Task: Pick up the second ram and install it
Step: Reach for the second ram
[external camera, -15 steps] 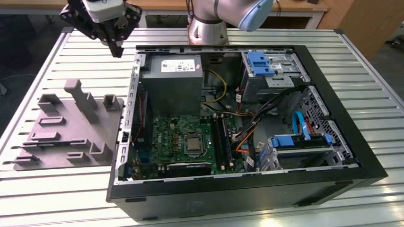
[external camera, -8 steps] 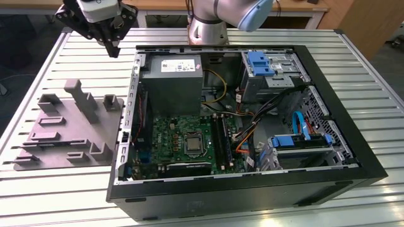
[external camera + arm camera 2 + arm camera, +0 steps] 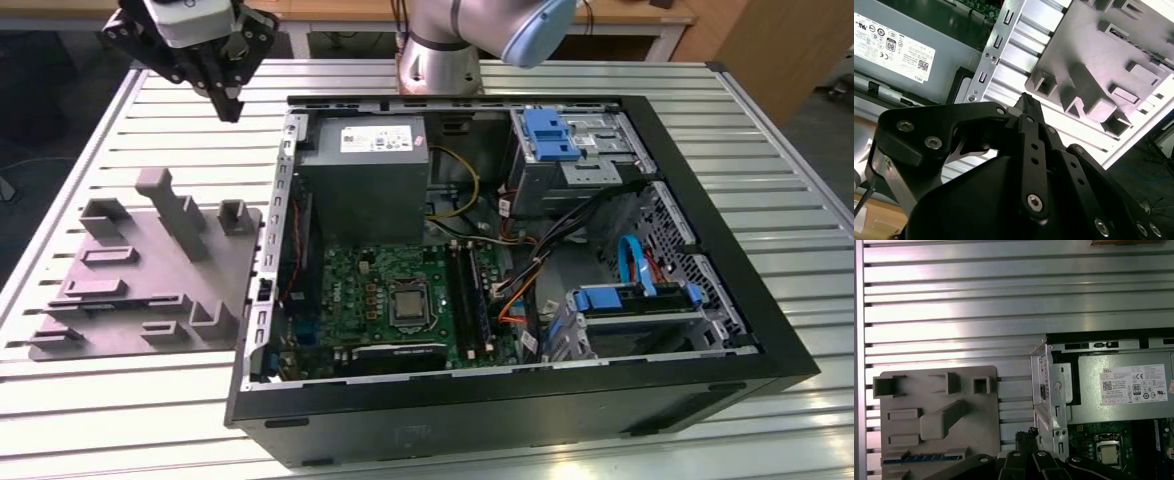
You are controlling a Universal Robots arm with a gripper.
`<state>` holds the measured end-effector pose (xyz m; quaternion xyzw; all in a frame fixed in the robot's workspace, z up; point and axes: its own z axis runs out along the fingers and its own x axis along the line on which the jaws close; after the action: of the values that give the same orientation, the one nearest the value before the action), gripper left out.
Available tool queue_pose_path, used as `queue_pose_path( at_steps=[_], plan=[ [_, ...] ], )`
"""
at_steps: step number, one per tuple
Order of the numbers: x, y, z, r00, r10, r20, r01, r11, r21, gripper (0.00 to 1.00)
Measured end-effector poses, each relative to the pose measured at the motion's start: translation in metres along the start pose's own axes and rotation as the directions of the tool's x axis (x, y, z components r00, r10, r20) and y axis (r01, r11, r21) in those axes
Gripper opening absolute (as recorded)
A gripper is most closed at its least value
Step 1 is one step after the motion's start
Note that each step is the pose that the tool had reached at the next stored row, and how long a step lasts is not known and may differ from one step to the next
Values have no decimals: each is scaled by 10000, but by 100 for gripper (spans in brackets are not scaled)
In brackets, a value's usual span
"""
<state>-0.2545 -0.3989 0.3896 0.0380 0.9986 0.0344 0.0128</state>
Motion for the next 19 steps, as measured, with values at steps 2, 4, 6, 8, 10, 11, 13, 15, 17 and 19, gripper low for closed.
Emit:
queue_pose_path(
  at_steps=[2,4,6,8,10,11,13,15,17,19],
  plan=[
    [23,-2,0,10000,-1,1,1,10000,0,10],
    [48,-4,-1,10000,-1,1,1,10000,0,10],
    [76,-6,-2,10000,-1,2,1,10000,0,10],
    [103,-8,-3,10000,0,3,0,10000,0,10],
    [135,-10,-4,10000,-1,4,1,10000,-1,10],
    [154,-12,-4,10000,0,5,0,10000,-1,10],
    [198,-15,-6,10000,0,6,0,10000,0,10],
    [245,-19,-6,10000,-1,7,1,10000,-1,10],
    [290,-22,-7,10000,-1,7,1,10000,-1,10],
    [331,-25,-8,10000,-1,7,1,10000,-1,10]
  ],
)
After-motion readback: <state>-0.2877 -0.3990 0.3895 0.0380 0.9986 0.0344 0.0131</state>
